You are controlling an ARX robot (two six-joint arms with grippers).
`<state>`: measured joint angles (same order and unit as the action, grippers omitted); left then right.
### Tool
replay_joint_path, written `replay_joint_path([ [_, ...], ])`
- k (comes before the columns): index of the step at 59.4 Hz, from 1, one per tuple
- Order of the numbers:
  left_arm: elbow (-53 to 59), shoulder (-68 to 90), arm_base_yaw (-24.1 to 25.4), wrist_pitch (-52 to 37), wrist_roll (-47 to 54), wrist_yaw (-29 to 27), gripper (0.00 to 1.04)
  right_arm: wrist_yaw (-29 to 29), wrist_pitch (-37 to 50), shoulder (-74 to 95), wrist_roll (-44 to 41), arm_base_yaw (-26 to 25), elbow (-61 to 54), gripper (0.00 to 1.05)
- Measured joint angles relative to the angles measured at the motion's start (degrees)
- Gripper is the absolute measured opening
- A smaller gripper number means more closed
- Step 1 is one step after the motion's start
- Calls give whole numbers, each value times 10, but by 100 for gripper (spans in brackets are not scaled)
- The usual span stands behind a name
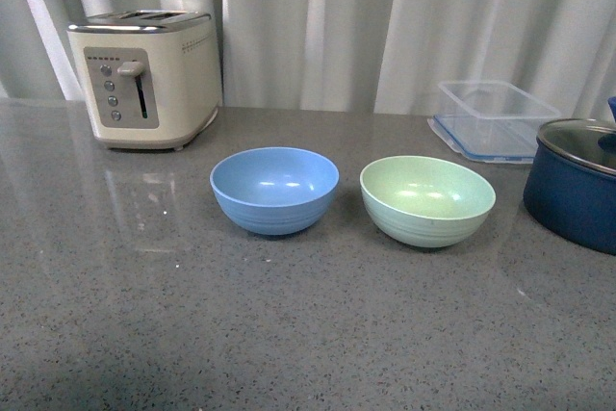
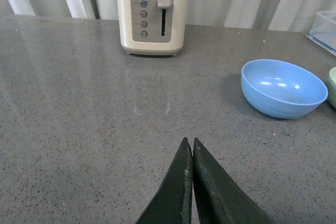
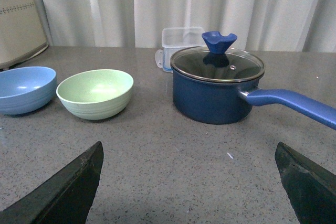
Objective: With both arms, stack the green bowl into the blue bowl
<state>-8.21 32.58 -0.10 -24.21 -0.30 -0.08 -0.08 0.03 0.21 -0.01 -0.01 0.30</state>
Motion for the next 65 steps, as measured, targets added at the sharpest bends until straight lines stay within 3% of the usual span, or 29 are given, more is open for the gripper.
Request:
replay_joint_path([
  [65, 70, -207, 0, 121, 0, 1, 4, 0, 0, 0, 0, 0, 0, 95],
])
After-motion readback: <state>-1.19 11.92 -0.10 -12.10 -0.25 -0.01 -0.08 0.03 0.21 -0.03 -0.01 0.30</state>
